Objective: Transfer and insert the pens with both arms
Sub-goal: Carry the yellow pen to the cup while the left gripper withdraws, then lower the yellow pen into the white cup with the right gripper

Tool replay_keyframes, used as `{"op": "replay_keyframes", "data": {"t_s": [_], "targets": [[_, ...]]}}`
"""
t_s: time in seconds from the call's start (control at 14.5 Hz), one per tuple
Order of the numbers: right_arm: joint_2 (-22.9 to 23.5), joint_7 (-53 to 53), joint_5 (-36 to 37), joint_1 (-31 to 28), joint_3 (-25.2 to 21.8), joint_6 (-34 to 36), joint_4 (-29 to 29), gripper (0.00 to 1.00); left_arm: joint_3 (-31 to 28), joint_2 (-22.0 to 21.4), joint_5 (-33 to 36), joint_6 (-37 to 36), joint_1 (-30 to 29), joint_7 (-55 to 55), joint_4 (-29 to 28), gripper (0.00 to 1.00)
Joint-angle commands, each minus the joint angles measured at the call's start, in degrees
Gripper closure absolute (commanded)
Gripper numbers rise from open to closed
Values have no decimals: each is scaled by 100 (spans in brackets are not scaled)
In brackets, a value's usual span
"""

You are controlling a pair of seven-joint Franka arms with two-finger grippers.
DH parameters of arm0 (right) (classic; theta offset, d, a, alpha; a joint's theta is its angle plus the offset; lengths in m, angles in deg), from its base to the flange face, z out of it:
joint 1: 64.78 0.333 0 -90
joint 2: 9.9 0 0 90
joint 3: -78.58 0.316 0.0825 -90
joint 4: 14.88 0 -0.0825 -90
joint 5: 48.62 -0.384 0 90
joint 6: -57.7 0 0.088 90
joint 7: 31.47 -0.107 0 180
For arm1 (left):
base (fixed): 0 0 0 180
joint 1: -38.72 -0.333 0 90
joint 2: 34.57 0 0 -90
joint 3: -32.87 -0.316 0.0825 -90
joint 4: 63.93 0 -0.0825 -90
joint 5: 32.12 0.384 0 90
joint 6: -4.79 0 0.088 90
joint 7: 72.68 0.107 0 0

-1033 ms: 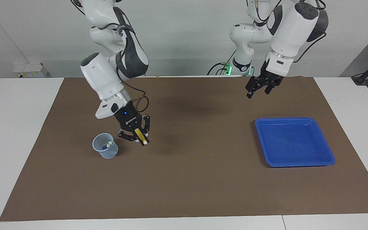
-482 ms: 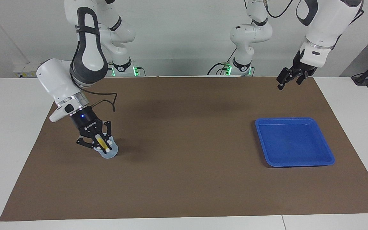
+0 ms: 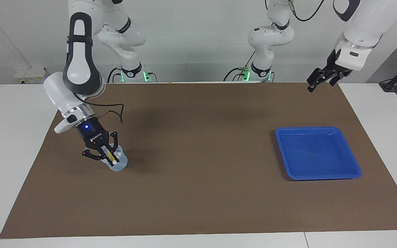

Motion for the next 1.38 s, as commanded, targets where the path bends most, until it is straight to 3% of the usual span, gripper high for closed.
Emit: {"op": "replay_keyframes", "data": {"t_s": [0.0, 0.28, 0.69, 0.96, 1.31], "targets": [[-204, 416, -287, -193, 83, 51, 281, 100, -180, 82, 114, 99, 216, 138, 26, 0], [-195, 1023, -929, -308, 74, 210, 421, 100, -190, 133, 71, 117, 216, 595, -11, 0], [-169, 1059, -964, -308, 83, 201, 457, 100, -409, 160, -79, 134, 400, 595, 25, 0], [-28, 1726, -1667, -290, 74, 218, 457, 100, -436, 125, -88, 222, 462, 613, -37, 0], [-63, 1788, -1668, -343, 74, 271, 571, 100, -453, 125, -105, 205, 480, 630, -20, 0]]}}
